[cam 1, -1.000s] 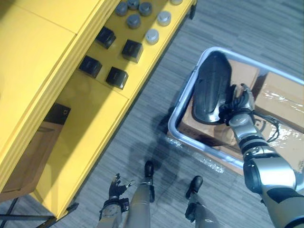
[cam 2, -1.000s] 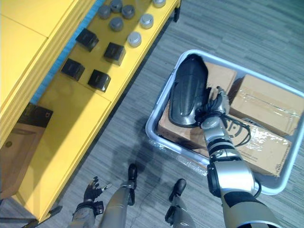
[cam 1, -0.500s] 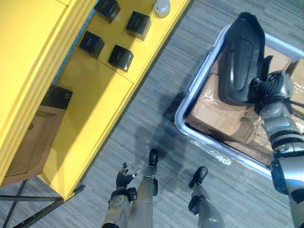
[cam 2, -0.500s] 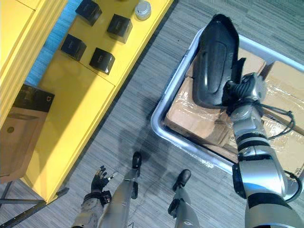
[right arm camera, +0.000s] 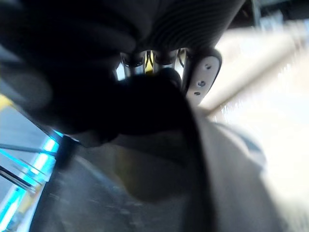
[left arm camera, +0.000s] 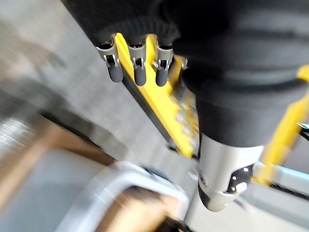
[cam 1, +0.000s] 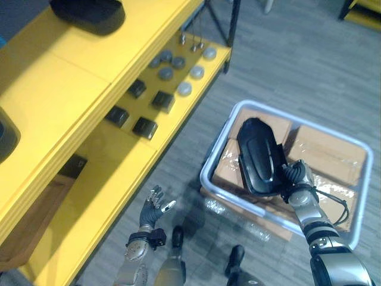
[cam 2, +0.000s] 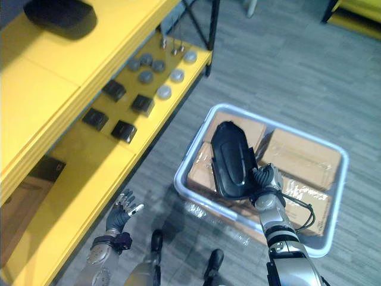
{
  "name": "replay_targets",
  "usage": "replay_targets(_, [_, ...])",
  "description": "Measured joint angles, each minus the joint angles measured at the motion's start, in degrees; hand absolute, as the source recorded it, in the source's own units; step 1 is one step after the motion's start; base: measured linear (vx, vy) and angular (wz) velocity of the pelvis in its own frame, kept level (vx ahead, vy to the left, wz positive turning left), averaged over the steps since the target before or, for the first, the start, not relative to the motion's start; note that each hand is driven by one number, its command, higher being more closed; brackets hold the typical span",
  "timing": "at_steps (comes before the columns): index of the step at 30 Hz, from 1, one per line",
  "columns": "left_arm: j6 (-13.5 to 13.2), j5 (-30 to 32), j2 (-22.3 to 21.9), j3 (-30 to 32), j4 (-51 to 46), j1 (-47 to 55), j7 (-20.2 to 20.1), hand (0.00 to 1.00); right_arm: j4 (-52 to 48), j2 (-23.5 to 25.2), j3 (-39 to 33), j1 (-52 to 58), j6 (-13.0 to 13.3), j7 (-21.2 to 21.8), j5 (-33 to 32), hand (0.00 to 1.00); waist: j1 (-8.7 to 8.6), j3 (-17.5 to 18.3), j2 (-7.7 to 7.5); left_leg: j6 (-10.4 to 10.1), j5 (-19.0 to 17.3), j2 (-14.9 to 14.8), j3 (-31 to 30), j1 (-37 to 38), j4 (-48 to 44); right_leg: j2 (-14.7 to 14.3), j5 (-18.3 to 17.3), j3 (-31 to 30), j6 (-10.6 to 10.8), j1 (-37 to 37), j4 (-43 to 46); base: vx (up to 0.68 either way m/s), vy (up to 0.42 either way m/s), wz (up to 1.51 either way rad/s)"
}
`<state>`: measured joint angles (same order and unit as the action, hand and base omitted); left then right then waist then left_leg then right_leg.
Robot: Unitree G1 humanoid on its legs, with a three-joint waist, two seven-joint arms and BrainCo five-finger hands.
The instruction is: Walk over and take plastic housings, then place them on the shelf
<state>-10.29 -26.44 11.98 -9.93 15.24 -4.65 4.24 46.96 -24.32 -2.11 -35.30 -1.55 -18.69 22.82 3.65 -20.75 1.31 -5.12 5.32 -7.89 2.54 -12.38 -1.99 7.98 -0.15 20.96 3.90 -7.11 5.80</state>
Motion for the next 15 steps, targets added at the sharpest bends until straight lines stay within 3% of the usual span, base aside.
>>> replay_targets(6, [2.7,-8.3,0.7,-4.8,-0.5,-2.7,-0.9,0.00,-7.2,-0.7,1.3,2.0,-0.2,2.0,4.7,1.00,-2.71,7.9,-0.30,-0.6,0.6,0.0,1.0,7.3,3.0,-0.4,0.1,0.0,0.1,7.1,-3.6,0.10,-0.027,-0.06])
replay_targets(15, [6.7,-19.9,-1.0,-14.4,14.3,-16.1,0.0,0.00,-14.6,-1.6,9.6,1.8,-0.6,4.1,7.9,1.00,-6.41,12.6,-0.25,-1.2,1.1,-0.4,3.2,13.1,5.5,-1.1,0.2,-1.6,0.1,11.2,-5.3,0.01,0.006,-0.10])
